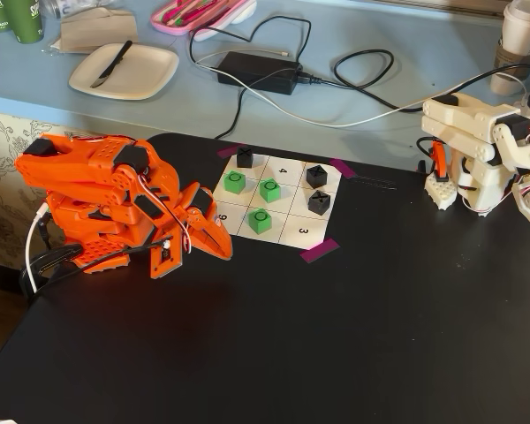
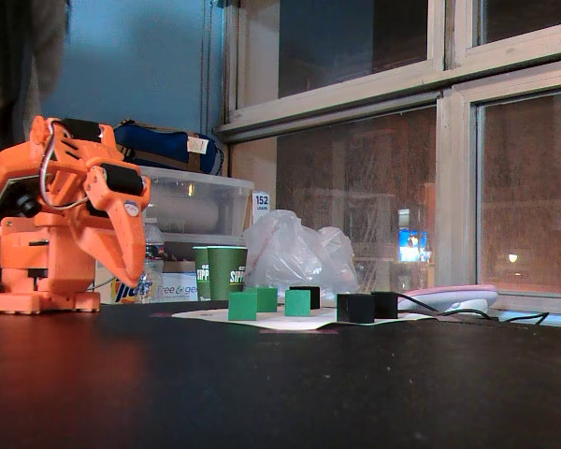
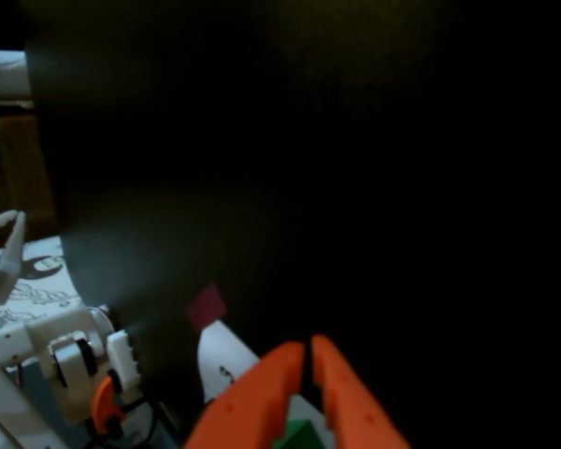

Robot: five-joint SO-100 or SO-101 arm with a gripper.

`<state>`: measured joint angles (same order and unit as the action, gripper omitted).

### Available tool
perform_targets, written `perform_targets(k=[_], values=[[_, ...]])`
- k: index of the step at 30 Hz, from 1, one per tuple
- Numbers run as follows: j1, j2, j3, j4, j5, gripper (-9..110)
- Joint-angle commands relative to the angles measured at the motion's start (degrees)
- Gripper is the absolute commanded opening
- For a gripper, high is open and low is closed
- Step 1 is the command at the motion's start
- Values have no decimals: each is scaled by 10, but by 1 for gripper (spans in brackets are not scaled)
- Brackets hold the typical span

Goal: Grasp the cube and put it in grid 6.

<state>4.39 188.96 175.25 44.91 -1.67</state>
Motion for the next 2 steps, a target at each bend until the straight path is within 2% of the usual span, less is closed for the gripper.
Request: perform_targets(k=[1,2], values=[[3,3,41,4,0,0],[3,3,41,4,0,0]])
